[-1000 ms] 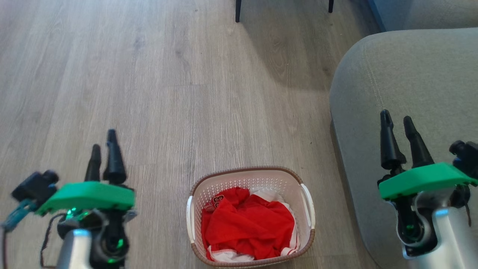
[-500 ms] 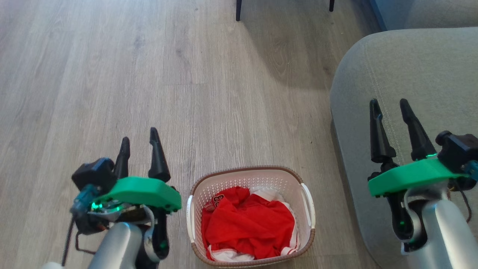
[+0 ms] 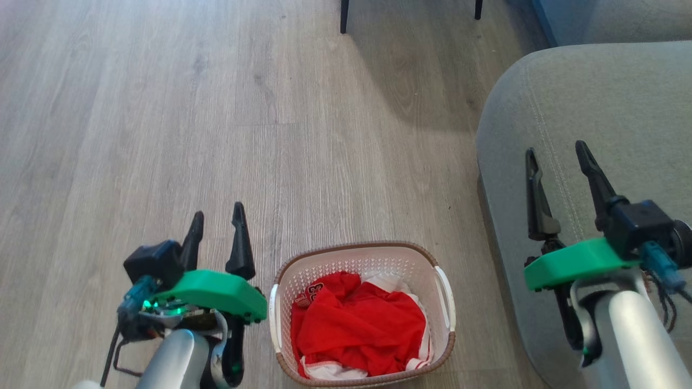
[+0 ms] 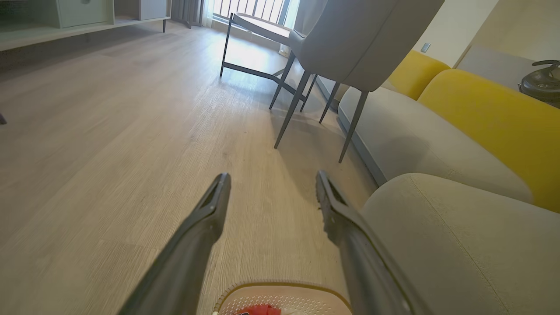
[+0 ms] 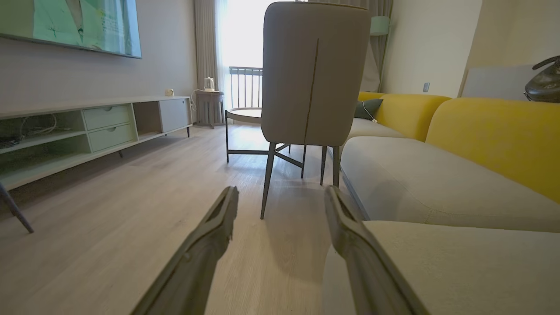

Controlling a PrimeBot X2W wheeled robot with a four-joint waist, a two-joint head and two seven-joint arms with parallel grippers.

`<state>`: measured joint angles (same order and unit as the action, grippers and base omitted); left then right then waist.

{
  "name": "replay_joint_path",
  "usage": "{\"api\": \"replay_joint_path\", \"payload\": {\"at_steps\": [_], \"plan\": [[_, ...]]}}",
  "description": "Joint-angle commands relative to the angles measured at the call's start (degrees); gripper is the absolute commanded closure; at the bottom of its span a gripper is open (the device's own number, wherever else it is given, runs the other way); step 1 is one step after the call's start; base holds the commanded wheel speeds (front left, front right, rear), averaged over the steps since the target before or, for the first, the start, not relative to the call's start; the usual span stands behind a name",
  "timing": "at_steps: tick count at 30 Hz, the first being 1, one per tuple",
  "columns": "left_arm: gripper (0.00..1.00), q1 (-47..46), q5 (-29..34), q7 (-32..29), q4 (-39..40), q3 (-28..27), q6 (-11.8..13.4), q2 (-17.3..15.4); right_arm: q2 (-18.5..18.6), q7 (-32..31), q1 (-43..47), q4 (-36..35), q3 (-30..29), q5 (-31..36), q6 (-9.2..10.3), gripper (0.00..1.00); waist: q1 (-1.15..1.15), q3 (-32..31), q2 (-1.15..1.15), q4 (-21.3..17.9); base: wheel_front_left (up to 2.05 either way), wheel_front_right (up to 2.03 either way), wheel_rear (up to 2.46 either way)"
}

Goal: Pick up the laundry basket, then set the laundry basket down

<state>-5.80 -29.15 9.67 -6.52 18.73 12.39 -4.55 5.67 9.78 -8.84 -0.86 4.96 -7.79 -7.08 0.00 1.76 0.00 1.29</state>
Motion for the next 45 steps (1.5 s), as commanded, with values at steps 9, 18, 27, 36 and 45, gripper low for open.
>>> {"api": "replay_joint_path", "payload": {"at_steps": [9,18,27,36,45], "plan": [[0.00,-2.39,11.19,2.16,5.68,-3.59,2.46,1.58,-0.63,2.06,-2.09,-2.58,2.05,7.10,-0.35,0.00,0.00,0.39,0.00,-0.69,0.00,0.00,0.00],[0.00,-2.09,17.13,3.67,7.76,-1.57,5.06,1.69,-2.06,3.56,-1.45,-4.86,0.43,6.37,-0.38,0.00,0.00,0.51,0.00,-0.60,0.00,0.00,0.00],[0.00,-0.46,15.92,5.18,7.14,-2.64,4.54,1.67,-2.69,5.07,0.42,0.96,-2.22,9.92,-0.40,0.00,0.00,0.19,0.00,-0.11,0.00,0.00,0.00],[0.00,0.83,11.31,5.33,2.72,-4.48,-0.20,1.67,-2.78,5.22,0.76,6.73,-0.91,3.37,-0.41,0.00,0.00,-0.15,0.00,-0.26,0.00,0.00,0.00],[0.00,0.96,13.54,5.33,-0.42,-3.22,-1.67,1.67,-2.79,5.22,-0.17,10.66,1.16,1.89,-0.41,0.00,0.00,0.13,0.00,-0.58,0.00,0.00,0.00]]}}
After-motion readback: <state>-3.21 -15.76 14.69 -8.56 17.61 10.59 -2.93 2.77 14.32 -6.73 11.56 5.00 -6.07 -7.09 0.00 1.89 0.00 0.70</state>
